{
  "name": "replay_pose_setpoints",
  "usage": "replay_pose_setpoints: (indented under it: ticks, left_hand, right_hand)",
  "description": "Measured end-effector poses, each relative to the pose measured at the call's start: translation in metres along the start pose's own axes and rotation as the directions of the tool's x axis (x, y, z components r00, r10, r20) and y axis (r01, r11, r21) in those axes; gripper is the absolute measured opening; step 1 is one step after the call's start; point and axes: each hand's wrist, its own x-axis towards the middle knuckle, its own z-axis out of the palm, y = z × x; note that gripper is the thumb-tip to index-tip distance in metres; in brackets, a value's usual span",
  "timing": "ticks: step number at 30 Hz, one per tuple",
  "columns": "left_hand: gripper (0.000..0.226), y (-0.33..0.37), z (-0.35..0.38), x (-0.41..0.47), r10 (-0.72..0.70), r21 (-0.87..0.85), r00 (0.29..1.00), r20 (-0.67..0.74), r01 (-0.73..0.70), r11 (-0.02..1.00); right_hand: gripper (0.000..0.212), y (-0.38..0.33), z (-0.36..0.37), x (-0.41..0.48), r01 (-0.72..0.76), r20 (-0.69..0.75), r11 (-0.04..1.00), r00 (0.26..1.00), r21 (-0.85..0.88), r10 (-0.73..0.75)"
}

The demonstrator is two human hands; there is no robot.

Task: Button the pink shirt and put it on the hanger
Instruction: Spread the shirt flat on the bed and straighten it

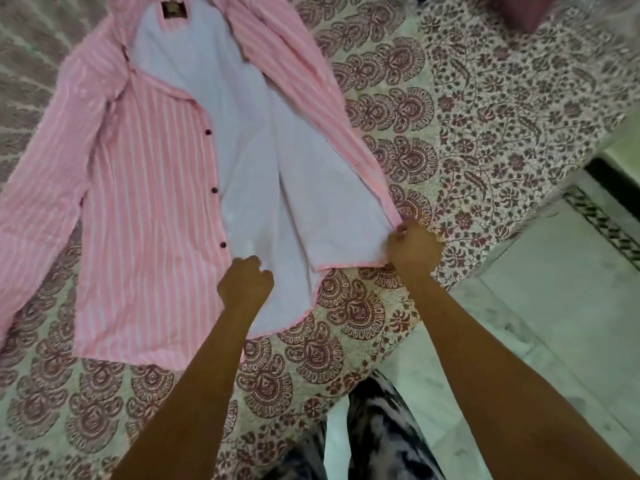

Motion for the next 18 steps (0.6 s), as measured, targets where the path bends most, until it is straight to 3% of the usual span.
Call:
replay_pose_setpoints:
  ticks: [3,5,7,9,12,14,15,16,18]
  left_hand:
    - [0.032,0.027,0.0,-0.006,0.204,-0.271,0.978,-0.046,-0.209,0.94]
    - [0.027,0.047,-0.007,-0.01,0.239,-0.491,0.968,-0.08,-0.247,0.836]
    - [0.031,0.058,-0.02,-0.014,0.184,-0.769,0.983,0.03,-0.095,0.632]
    - [0.047,0.055,-0.033,-0.012,0.115,-0.896,0.979,0.17,0.105,0.431]
    - [0.07,0.031,-0.044,-0.008,0.04,-0.92,0.968,0.249,0.224,0.322]
    - [0.078,0.012,-0.047,-0.006,0.088,-0.948,0.972,0.219,0.19,0.256]
    - [0.067,0.001,-0.048,-0.005,0.127,-0.956,0.971,0.201,0.166,0.241]
    - [0.049,-0.007,-0.048,-0.005,0.151,-0.956,0.972,0.179,0.135,0.262]
    - [0.017,-0.016,-0.047,-0.006,0.087,-0.893,0.992,0.094,0.046,0.447]
  right_hand:
    - [0.012,-0.012,-0.008,-0.009,0.266,-0.041,0.928,0.963,0.261,-0.265]
    - [0.013,-0.03,-0.012,-0.031,0.497,-0.129,0.782,0.864,0.375,-0.487]
    - [0.013,-0.049,-0.011,-0.055,0.627,-0.105,0.623,0.739,0.467,-0.665]
    - [0.011,-0.065,-0.004,-0.079,0.626,-0.005,0.47,0.603,0.622,-0.797]
    - [0.022,-0.08,0.014,-0.103,0.63,0.059,0.357,0.443,0.689,-0.895]
    - [0.03,-0.083,0.022,-0.107,0.591,0.135,0.382,0.419,0.71,-0.898]
    - [0.031,-0.084,0.028,-0.109,0.576,0.161,0.388,0.405,0.72,-0.9]
    - [0.03,-0.085,0.031,-0.11,0.551,0.179,0.403,0.416,0.731,-0.892]
    - [0.031,-0.085,0.035,-0.112,0.465,0.187,0.46,0.521,0.756,-0.833]
